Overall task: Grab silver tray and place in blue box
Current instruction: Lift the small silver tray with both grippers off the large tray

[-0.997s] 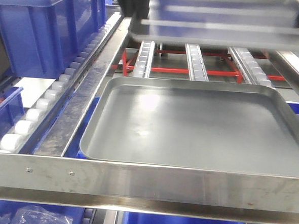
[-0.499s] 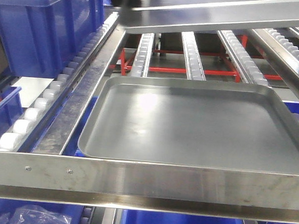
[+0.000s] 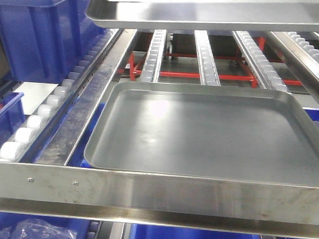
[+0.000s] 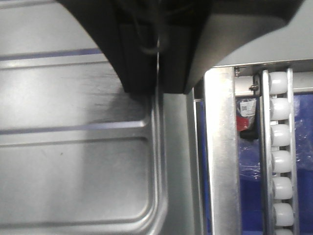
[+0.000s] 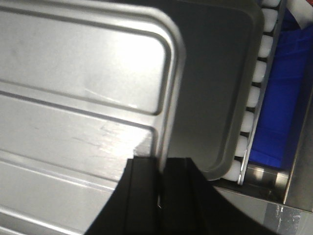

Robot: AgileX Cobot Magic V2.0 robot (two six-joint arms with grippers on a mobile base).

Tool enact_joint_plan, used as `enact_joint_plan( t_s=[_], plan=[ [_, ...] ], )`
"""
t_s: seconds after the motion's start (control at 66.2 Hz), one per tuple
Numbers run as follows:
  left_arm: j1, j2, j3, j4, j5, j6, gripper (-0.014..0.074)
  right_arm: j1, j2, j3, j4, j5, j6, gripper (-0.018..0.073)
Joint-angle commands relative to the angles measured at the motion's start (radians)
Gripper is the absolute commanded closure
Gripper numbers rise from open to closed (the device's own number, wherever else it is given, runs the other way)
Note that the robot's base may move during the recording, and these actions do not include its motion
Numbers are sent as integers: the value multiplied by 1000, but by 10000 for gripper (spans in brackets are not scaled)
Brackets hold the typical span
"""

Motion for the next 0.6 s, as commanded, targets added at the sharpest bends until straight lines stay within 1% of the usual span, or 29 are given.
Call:
enact_joint_plan(
  t_s=[0.0,0.151,0.317,0.589],
  plan=[
    [-10,-46,-24,30,-59,7,694,3,-26,-29,-26,-26,-18,501],
    [-10,-46,-24,30,-68,7,694,3,-26,-29,-26,-13,-18,501],
    [-10,-46,-24,54,-68,10,694,3,-26,-29,-26,-11,-18,501],
    [-10,-46,-24,50,-62,10,694,3,-26,-29,-26,-5,-18,501]
  ],
)
